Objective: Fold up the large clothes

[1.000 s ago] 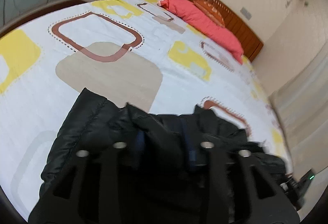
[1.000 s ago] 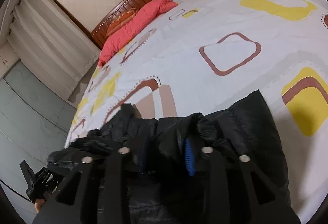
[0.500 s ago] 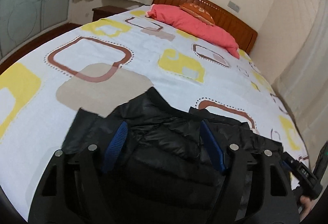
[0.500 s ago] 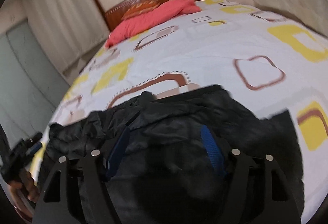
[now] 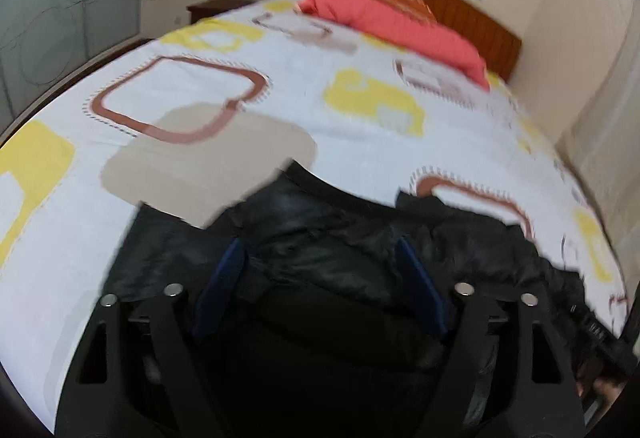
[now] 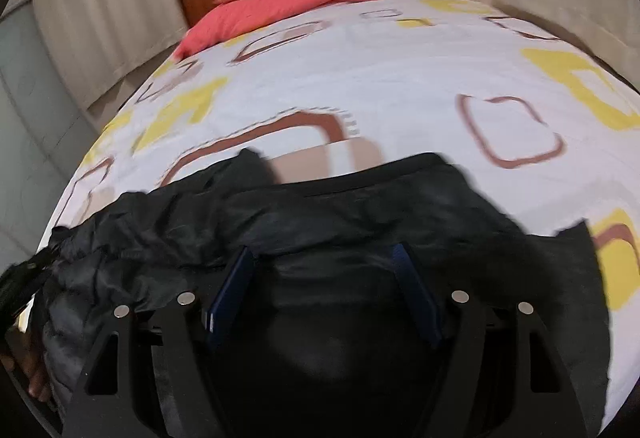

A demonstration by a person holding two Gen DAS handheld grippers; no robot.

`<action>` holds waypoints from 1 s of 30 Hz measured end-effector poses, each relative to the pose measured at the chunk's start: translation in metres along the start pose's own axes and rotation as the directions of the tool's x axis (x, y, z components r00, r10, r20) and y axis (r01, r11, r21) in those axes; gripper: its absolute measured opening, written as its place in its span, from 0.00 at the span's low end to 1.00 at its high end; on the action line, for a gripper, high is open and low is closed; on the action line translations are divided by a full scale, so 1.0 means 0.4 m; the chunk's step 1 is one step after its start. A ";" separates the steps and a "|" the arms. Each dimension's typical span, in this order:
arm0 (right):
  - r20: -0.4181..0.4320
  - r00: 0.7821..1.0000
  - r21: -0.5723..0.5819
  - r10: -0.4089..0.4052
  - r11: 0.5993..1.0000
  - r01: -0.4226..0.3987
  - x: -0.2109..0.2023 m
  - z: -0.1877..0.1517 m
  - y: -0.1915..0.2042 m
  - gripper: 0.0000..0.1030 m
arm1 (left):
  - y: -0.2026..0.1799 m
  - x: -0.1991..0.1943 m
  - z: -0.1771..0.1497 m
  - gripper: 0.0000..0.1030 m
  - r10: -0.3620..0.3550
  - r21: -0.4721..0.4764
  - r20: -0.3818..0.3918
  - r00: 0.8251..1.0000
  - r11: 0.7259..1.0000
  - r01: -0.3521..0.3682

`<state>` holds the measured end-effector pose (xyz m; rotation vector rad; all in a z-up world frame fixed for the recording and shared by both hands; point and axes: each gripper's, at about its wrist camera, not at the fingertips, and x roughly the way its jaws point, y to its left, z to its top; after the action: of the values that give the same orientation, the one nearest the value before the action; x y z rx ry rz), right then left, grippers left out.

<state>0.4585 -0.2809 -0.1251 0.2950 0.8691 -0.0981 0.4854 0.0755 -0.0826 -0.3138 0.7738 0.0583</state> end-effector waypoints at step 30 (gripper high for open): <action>0.007 0.988 0.455 0.155 0.879 -0.141 -0.373 -0.436 -0.335 0.70 | 0.351 -0.380 -0.446 0.89 -0.214 -0.567 -0.025 0.977 0.808 0.162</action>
<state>0.2065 -0.3628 -0.1461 0.8050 0.8437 -0.1549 0.2321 0.1653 -0.1328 -0.9652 0.7984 0.0857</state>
